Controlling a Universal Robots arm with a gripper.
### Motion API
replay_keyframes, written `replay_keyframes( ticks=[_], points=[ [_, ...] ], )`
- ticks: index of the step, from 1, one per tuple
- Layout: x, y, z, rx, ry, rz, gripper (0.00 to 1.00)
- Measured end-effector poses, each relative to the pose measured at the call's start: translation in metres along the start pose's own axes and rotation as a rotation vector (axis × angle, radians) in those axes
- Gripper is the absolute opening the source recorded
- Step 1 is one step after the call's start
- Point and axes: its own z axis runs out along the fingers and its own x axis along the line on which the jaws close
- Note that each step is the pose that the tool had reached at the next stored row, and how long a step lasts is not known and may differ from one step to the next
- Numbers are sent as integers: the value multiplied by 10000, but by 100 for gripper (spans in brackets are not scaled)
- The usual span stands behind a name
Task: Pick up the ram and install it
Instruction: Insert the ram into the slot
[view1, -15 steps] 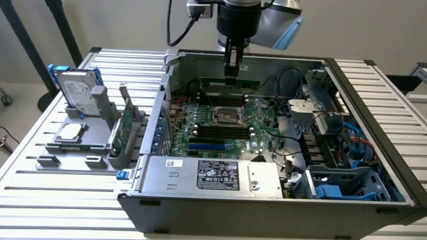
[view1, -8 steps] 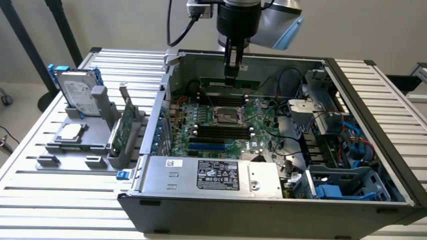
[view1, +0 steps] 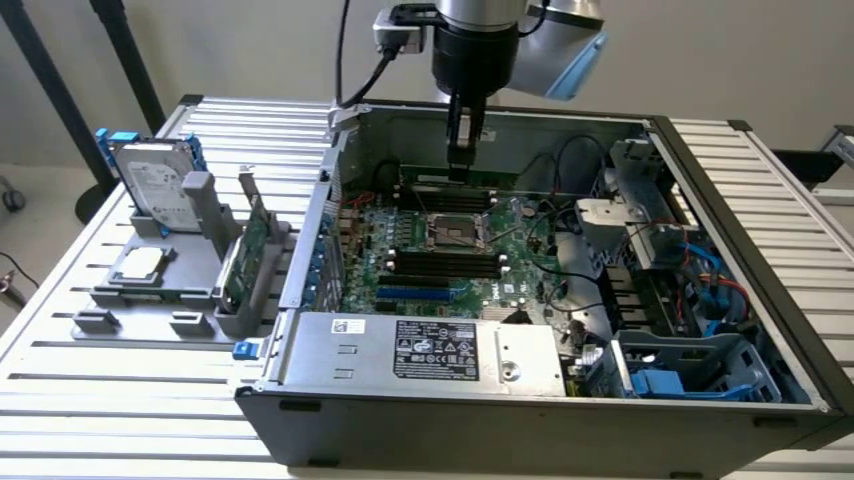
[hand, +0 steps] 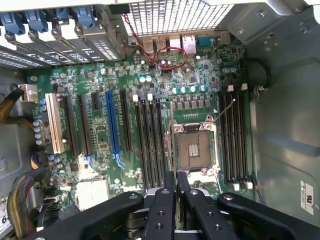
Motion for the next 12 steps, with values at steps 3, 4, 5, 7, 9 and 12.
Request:
replay_keyframes(
  ticks=[3,4,5,7,9,12],
  points=[
    [14,2,46,-8,6,1,14],
    [20,4,63,-13,8,1,14],
    [27,5,80,-20,9,0,14],
    [46,8,115,-38,12,0,14],
    [70,10,151,-57,14,2,14],
    [111,7,203,-77,18,1,14]
  ],
)
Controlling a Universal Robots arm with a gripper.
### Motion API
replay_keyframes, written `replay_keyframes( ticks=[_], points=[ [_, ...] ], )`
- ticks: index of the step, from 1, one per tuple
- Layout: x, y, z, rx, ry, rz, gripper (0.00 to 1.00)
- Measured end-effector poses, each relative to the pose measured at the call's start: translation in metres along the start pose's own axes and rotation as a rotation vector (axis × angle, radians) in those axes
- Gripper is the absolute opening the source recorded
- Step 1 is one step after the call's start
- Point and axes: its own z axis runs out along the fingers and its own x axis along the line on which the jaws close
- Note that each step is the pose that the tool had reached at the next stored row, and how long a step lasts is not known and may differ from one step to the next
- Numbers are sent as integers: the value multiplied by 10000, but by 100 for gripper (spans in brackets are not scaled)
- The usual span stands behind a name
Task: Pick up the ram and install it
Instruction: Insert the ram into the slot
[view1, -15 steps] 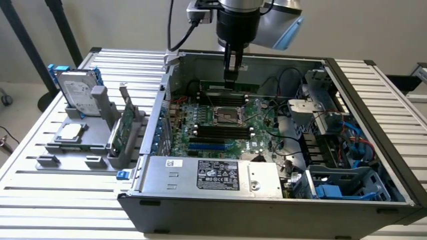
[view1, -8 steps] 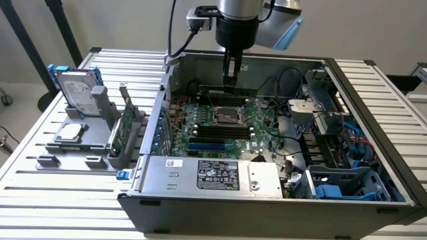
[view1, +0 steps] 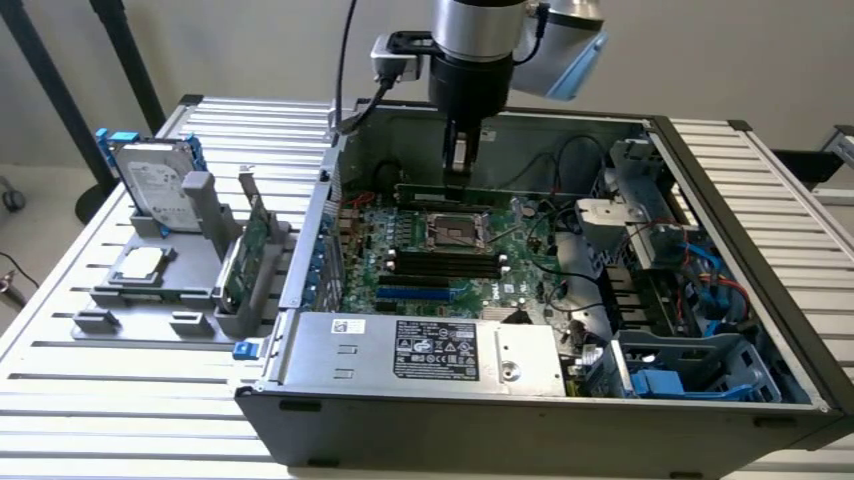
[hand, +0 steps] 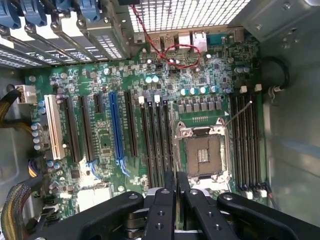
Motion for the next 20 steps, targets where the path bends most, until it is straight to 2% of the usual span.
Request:
replay_keyframes(
  ticks=[11,20],
  points=[
    [144,-18,195,-80,9,-65,14],
    [161,-20,358,-117,13,-153,14]
  ],
)
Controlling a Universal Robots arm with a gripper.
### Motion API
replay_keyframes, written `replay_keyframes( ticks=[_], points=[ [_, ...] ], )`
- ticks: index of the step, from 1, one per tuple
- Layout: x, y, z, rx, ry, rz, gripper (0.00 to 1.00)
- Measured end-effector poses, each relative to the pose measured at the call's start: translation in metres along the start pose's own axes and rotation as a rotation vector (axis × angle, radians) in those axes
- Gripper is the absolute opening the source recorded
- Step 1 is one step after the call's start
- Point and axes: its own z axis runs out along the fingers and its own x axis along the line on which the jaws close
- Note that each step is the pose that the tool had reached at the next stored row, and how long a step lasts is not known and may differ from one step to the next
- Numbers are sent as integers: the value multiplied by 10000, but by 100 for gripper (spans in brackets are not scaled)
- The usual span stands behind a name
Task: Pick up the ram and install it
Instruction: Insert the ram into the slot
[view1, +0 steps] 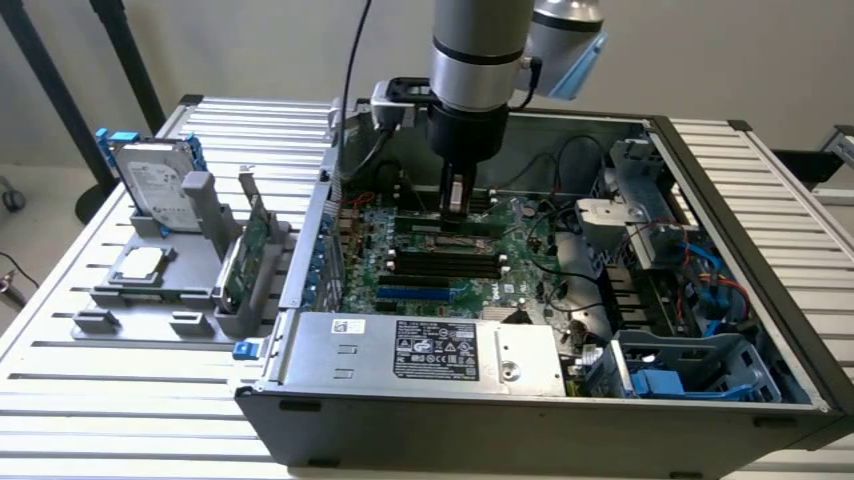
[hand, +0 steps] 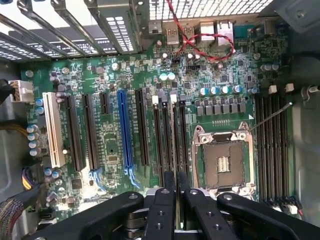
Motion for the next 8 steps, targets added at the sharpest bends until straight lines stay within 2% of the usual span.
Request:
replay_keyframes(
  ticks=[8],
  points=[
    [14,-3,134,-44,8,-109,14]
  ],
)
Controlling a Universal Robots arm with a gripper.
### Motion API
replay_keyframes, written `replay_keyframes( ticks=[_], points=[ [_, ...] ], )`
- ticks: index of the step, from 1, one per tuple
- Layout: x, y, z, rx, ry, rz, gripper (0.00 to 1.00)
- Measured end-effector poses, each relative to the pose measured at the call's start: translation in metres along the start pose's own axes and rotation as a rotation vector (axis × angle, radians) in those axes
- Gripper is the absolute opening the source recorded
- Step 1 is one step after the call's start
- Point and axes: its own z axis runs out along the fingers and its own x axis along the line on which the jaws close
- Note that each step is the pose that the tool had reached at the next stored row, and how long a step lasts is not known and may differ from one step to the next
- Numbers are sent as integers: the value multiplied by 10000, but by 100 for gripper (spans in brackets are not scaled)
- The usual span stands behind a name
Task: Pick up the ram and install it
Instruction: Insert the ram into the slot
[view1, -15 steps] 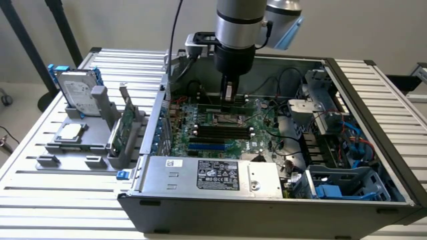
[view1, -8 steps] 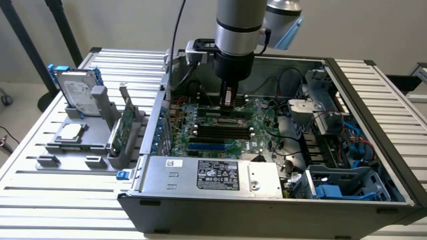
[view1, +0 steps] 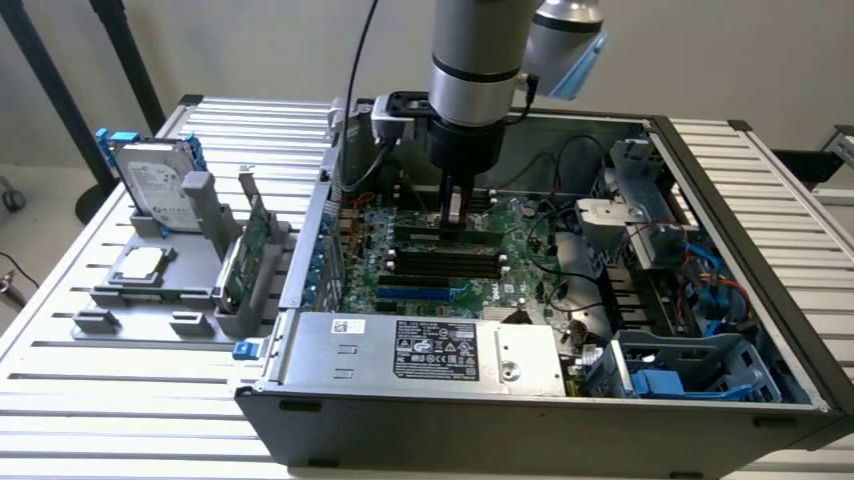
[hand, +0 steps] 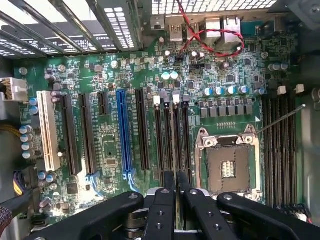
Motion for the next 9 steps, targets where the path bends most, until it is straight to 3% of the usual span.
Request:
replay_keyframes(
  ticks=[9],
  points=[
    [13,-7,90,-50,96,-55,14]
  ],
)
